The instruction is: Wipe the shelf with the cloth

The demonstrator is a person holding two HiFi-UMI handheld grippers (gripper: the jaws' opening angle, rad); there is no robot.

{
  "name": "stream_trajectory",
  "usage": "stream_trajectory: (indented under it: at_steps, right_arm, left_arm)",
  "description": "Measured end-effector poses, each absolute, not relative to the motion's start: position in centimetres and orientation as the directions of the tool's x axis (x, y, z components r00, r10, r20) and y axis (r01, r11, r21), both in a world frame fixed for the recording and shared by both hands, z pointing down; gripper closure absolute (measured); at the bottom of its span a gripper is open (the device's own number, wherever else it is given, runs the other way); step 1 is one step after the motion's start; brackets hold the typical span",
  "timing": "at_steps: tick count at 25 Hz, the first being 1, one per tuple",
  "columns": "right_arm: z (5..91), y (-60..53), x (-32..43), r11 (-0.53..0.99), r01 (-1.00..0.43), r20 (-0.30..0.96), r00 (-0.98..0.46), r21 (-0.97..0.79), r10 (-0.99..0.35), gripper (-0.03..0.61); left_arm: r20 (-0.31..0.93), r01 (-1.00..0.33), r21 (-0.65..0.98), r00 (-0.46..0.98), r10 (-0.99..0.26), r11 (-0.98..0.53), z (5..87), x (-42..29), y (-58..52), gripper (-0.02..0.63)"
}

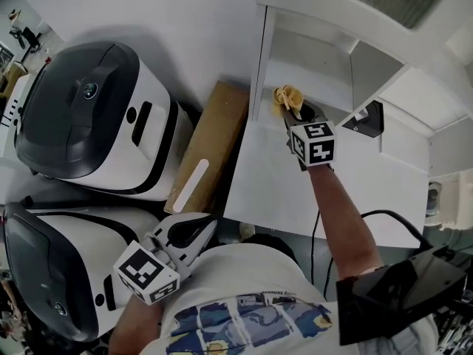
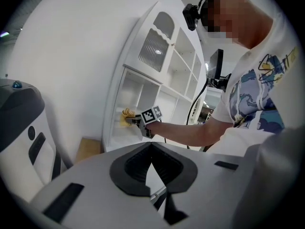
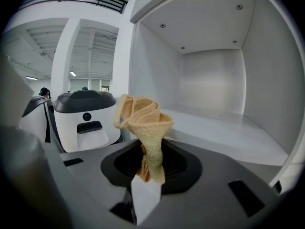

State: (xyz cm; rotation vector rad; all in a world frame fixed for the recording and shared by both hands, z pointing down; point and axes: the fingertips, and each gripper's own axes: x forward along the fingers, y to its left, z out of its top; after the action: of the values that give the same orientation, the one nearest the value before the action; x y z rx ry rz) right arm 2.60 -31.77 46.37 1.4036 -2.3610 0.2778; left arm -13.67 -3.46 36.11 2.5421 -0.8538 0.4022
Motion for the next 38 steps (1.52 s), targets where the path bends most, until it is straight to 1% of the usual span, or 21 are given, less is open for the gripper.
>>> stream_trajectory:
  at_steps: [8,12,18,22,31,38]
  right_arm:
    - [47.5,-32.8,-0.5,0.519,-0.855,0.393,-0.473,0.011,-0.788,0.462]
    - [50.1,-32.5,-0.1,0.514,-0.857,0.429,-0.453,0.031,-0.781,0.463]
    - [55.4,-34.4,2.7,0.421,-0.907,0.496,-0.363,0.006,-0.789,0.462]
    - [57.9,-36.9,4.0,0.350,-0.937,0.518,-0.306,-0.015,-0.798,0.463]
    - [60.8,-42.2,1.4,0.304,-0.951,0.540,-0.284,-0.053,-0.792,0.463]
    - [63.0,-43.3,4.6,0.224,-0.974,0.589,-0.192,-0.020,-0.785,0.463]
  left_arm:
    - [0.415,-0.663,0.306,0.739,-0.531,-0.683,36.5,-15.6,-4.0,0.601]
    - [0.422,-0.669,0.312,0.733,-0.533,-0.674,36.7,-16.1,-4.3,0.601]
    - [0.432,-0.668,0.324,0.734,-0.523,-0.670,37.2,-16.2,-5.0,0.601]
    - [0.444,-0.667,0.326,0.734,-0.514,-0.670,37.5,-15.9,-5.5,0.601]
    - [0.479,-0.706,0.308,0.695,-0.537,-0.638,37.7,-17.0,-6.1,0.601]
    - [0.489,-0.718,0.310,0.682,-0.543,-0.623,38.0,-17.8,-6.7,0.601]
